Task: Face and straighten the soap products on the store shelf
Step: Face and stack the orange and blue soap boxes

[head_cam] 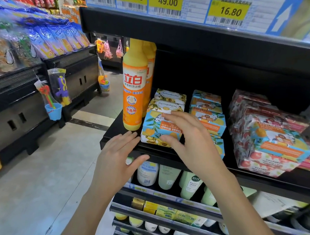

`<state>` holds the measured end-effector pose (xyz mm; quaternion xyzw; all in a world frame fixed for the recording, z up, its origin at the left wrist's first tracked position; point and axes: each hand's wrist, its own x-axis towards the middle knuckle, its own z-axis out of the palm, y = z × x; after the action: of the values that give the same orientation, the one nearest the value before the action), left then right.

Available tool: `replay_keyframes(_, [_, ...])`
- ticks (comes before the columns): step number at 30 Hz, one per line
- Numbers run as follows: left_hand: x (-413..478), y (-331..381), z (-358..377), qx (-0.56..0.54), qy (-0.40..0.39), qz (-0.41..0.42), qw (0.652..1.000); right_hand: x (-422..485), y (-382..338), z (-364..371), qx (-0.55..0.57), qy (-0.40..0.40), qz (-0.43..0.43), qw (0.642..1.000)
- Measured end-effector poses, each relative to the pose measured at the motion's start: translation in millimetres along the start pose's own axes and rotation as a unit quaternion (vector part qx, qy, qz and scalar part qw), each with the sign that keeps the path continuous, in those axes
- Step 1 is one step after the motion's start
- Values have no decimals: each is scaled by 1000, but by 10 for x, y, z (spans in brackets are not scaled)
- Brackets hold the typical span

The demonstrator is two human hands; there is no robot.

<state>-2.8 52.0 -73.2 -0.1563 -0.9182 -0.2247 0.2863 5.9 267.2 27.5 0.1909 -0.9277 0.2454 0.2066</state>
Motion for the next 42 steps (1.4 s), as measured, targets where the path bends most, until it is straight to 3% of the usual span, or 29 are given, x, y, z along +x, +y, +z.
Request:
replay_keyframes(5, [-12,3,22,0,13,2,1000,-273,128,-200,-8,54,64,996])
replay_keyframes(11, [-20,32,15,2,16,0,1000,-530,394,-247,-64,47,156,985])
replay_keyframes(22, [-28,56,-11,-4,1,-14,1000,-582,473,-121,-109,28,168,979])
replay_keyframes(28, [-24,113,-41,-25,7,-28,999,-602,460,-142,-15,25,237,971])
replay_keyframes(33, [-67,236,-85,-96,19,-79,992,-730,383,-200,28,52,239,969])
replay_keyframes(38, [-191,691,-326,-282,71,-189,938,-986,267,-264,62,82,207,973])
replay_keyframes(42, [-138,944,-393,-455,-52,-258,851,-1068,181,-291,117,97,166,974])
